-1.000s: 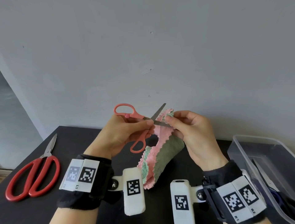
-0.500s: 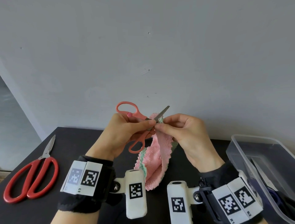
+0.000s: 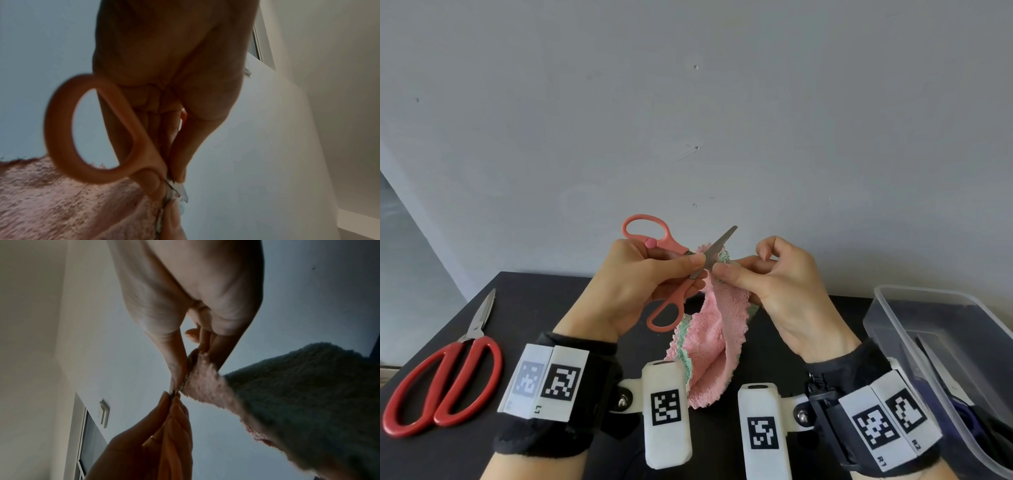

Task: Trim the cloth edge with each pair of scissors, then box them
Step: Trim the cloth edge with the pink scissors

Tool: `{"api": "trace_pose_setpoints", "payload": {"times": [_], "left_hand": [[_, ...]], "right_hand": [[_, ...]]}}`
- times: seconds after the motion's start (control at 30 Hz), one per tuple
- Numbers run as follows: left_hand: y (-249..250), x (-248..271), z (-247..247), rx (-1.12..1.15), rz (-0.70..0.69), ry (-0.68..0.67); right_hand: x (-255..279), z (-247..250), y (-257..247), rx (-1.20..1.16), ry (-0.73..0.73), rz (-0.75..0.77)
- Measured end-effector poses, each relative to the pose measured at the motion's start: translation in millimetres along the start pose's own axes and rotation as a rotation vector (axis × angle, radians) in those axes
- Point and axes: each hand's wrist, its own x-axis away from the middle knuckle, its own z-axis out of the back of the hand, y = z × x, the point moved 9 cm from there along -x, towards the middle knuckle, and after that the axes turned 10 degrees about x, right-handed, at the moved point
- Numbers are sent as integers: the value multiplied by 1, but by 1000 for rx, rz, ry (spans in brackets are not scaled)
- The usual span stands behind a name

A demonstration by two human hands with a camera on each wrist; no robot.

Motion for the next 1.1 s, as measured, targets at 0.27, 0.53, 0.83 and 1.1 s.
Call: {"api": "trace_pose_setpoints", "payload": {"times": [0.27,0.53,0.83,1.1], "left_hand": [[4,0,10,16,2,42],[4,0,13,55,11,57],[7,5,28,-186,72,19],[-2,5,16,-435,119,-66]], "right_hand": [[-3,7,4,-1,18,-19],[-8,14,7,53,20,-33],[-13,34,9,96,106,25],[-6,12,-5,211,-93,102]]}}
